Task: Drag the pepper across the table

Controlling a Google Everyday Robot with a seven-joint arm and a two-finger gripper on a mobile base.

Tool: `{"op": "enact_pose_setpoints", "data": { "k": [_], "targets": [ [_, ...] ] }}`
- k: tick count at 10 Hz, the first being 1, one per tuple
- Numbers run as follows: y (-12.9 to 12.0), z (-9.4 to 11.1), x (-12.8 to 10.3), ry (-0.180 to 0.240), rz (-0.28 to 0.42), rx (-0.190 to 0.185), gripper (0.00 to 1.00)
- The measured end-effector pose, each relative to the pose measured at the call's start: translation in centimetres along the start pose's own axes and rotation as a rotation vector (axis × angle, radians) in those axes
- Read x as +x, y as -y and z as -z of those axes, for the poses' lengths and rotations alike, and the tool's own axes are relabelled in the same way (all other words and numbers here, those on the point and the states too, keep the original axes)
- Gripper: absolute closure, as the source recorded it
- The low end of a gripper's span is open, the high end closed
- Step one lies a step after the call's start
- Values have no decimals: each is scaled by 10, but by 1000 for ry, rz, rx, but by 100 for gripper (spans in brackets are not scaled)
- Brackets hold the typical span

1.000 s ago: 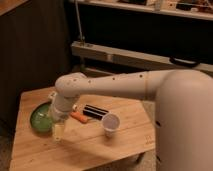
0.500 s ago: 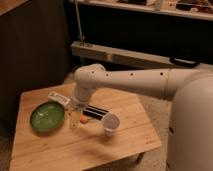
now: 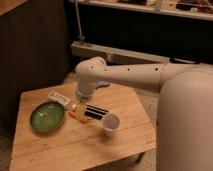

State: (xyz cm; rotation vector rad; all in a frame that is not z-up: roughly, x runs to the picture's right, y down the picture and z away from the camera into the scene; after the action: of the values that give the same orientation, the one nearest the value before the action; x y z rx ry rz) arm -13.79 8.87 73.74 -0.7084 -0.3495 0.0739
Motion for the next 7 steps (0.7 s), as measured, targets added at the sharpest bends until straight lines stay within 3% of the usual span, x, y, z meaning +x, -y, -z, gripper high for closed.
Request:
{"op": "enact_pose_setpoints", "data": {
  "k": [2,7],
  "targets": [
    [-3,-1,1,17,11,25,20],
    [-4,-2,-2,19,15,24,20]
  ]
}}
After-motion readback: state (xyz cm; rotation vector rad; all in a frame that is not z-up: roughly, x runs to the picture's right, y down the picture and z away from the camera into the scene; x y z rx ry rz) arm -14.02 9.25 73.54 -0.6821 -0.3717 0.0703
